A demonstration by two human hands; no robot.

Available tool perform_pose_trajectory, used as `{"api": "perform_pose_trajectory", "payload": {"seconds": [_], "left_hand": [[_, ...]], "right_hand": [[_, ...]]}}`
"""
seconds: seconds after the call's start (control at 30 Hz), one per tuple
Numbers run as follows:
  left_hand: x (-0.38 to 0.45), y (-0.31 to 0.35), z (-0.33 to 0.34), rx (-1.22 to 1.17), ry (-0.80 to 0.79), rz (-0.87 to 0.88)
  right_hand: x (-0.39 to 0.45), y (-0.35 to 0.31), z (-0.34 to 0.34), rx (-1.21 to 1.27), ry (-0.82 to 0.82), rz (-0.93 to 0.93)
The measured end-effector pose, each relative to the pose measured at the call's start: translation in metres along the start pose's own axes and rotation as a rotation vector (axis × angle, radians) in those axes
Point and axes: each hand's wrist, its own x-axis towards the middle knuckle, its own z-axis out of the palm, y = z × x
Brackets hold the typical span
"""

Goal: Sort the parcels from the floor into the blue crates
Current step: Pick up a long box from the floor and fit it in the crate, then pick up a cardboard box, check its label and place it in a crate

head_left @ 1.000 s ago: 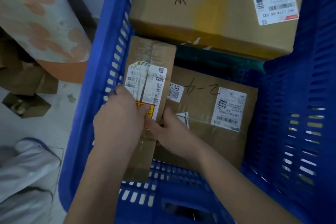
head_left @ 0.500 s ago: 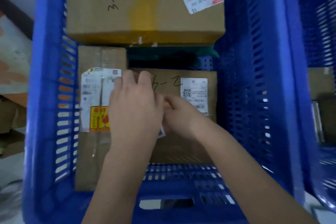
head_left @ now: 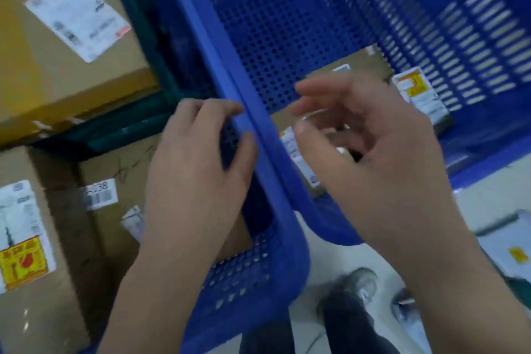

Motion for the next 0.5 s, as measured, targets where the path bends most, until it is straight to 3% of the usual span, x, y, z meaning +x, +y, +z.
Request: {"api": "perform_pose_trajectory", "payload": {"seconds": [0.17,0.3,0.5], "left_hand": [[0.014,0.089,0.039,-0.015,-0.013,0.169],[0.005,0.172,0.099,-0.047,-0.128,0.311],[-0.03,0.264,0.202,-0.004,-0.319,0.475]], "right_hand": [[-0.01,0.037,-0.087,-0.411,0.128,-0.004],[-0.041,0.075,-0.178,-0.356,0.416,-0.077],[-0.106,0.163,-0.274,-0.411,0.539,0.269]]}}
